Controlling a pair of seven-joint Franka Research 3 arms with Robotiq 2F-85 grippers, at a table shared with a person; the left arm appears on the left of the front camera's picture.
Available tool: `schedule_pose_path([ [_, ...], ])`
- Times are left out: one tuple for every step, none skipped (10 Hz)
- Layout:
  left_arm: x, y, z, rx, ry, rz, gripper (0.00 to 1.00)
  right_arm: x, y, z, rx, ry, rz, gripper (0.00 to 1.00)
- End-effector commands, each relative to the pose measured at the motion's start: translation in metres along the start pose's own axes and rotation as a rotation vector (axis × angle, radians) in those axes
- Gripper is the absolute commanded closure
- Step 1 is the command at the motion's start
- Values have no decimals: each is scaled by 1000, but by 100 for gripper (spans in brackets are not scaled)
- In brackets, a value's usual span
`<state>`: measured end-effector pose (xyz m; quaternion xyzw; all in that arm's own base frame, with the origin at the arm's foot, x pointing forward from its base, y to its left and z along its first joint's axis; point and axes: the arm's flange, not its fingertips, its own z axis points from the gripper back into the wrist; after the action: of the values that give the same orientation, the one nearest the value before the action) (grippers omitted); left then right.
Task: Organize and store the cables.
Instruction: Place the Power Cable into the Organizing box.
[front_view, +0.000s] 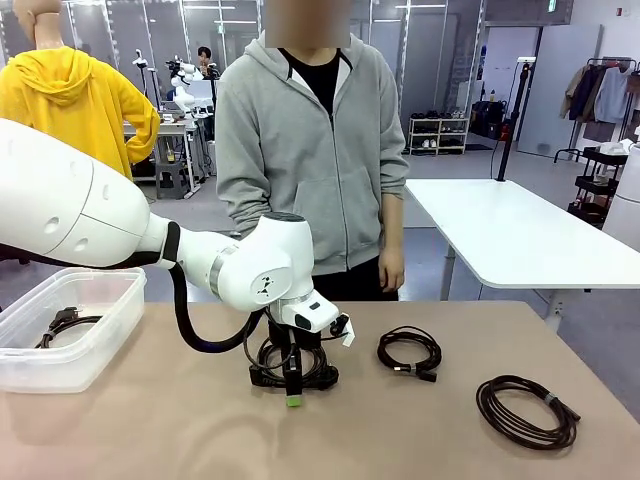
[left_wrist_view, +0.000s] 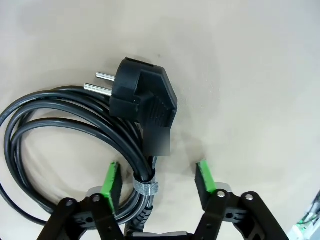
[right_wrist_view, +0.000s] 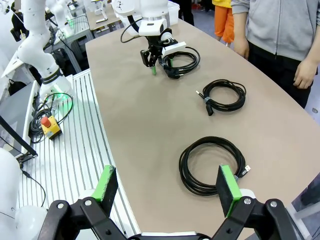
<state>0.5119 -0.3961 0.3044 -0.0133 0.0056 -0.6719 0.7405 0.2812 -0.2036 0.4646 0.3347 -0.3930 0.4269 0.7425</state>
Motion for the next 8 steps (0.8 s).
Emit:
schedule_pose_path([
  [0, -2, 2, -7, -34, -18, 100, 0, 0, 0, -1, -14, 11, 0],
  [1, -2, 3, -7, -32, -20, 100, 0, 0, 0, -1, -14, 11, 0],
  [1, -2, 4, -11, -25, -19, 100, 0, 0, 0, -1, -14, 11, 0],
  [2, -2, 6, -9, -17, -14, 97, 0, 0, 0, -1, -14, 11, 0],
  [1, -4, 9, -2, -12, -15, 100, 0, 0, 0, -1, -14, 11, 0],
  [0, -5, 13, 6, -14, -17, 100, 0, 0, 0, -1, -14, 11, 0],
  [-2, -14, 27, 32, -25, -40, 100, 0, 0, 0, -1, -14, 11, 0],
  [-4, -22, 42, 58, -26, -44, 100, 0, 0, 0, -1, -14, 11, 0],
])
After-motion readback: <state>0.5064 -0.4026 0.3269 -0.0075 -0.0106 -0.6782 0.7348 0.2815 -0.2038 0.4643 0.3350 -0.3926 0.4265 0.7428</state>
